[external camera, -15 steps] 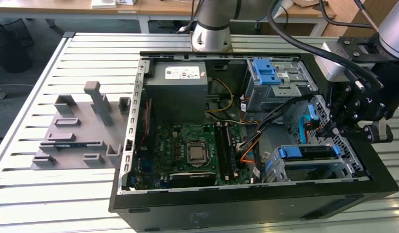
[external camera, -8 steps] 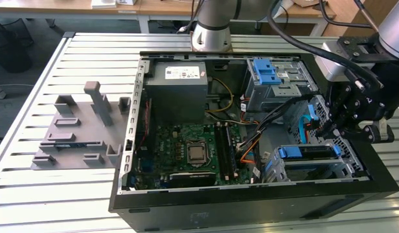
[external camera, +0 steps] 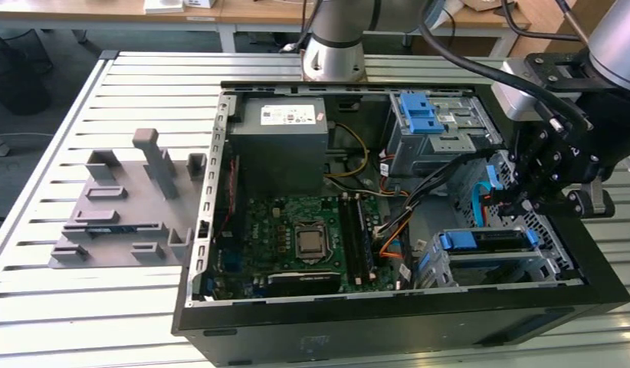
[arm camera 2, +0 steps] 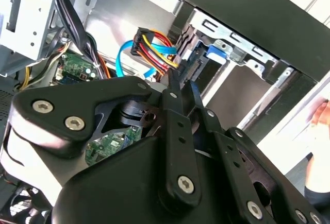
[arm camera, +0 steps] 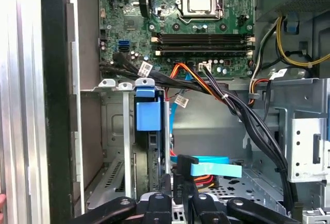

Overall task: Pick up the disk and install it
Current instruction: 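Insert the first disk wire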

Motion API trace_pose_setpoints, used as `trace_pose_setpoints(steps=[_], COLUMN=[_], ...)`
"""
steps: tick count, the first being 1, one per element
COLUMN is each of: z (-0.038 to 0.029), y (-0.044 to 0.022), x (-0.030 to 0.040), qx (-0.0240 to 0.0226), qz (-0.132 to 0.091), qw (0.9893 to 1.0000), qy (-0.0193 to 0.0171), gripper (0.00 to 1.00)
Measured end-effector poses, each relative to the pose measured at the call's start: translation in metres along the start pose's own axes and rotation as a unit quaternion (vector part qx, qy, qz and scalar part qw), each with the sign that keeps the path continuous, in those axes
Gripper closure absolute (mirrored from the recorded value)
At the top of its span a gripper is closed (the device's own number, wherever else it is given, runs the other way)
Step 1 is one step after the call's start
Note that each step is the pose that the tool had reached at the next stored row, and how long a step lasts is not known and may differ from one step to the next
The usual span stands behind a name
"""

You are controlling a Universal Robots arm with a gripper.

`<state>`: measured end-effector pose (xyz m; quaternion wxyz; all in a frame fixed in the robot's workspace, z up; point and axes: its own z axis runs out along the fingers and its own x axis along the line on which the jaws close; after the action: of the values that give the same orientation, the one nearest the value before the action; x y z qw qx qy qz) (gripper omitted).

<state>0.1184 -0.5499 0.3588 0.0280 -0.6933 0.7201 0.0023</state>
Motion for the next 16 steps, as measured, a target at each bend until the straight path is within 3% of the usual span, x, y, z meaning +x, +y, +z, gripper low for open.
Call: trace_pose_setpoints(steps=[16], z=[0.0066], y=[0.0003], x=[-0.0003], qx=[0.0001], qz=[0.002], qw=[1.0000], qy=[0.0001], gripper=[0.76])
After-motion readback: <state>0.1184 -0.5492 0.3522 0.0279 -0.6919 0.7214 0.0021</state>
